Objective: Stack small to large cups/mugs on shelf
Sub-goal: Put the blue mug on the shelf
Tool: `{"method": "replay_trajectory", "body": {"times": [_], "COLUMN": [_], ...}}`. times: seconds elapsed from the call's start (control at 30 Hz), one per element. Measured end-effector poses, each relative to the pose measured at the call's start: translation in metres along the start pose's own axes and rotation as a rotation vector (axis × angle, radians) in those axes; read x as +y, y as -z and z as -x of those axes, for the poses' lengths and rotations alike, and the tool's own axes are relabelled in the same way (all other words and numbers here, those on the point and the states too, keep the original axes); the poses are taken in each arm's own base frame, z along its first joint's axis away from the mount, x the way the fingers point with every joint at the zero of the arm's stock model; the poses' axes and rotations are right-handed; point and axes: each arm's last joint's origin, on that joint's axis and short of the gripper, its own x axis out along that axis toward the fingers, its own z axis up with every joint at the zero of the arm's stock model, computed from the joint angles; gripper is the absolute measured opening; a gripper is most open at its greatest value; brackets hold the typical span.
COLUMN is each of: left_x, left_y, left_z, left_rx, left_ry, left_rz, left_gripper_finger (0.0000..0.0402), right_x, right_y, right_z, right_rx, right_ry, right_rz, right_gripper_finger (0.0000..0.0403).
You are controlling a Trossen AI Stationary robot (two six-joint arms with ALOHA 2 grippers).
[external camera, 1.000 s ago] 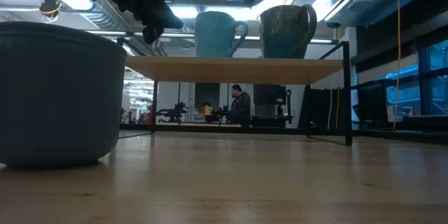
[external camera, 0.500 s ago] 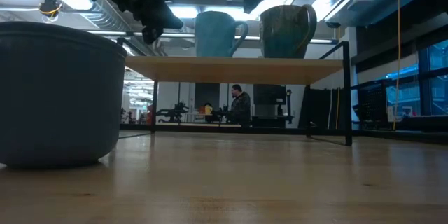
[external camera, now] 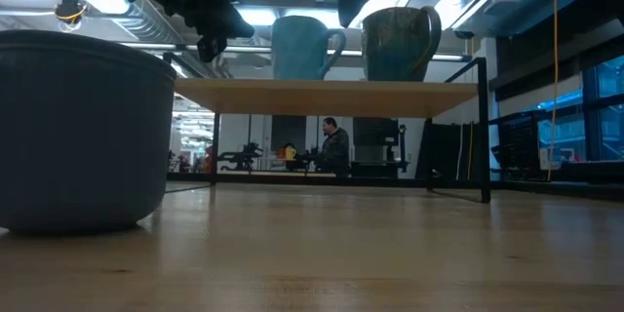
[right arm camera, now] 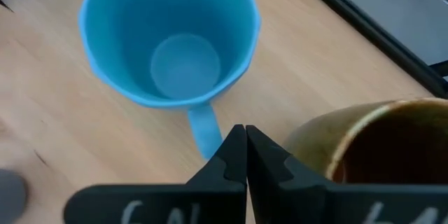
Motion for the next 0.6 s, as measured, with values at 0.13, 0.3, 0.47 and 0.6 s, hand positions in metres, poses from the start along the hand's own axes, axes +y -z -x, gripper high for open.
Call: {"method": "replay_trajectory", "body": {"times": [0.13, 0.3, 0.47, 0.6], "left_x": [0.0, 0.0001, 0.0001, 0.0001], "left_y": [-0.0001, -0.0004, -0.0007, -0.0007], "left_z": [0.0, 0.0, 0.0, 0.0], "left_rx": [-0.002, -0.004, -0.007, -0.007], "left_ry": [-0.002, -0.004, -0.006, -0.006], "left_rz": [-0.002, -0.01, -0.014, -0.014], "left_gripper_finger": [0.0002, 0.0005, 0.0008, 0.0002], "right_x": [0.0018, 0.0035, 0.0046, 0.0056], "right_y": [-0.0006, -0.0013, -0.0018, 0.0003], "right_z": [-0.002, -0.0025, -0.0025, -0.008], "right_rx": [0.004, 0.007, 0.009, 0.014], "right_ry": [-0.012, -0.036, -0.054, -0.04], "right_rz": [0.001, 0.009, 0.019, 0.025], "right_gripper_finger": [0.0, 0.0, 0.0, 0.0]}}
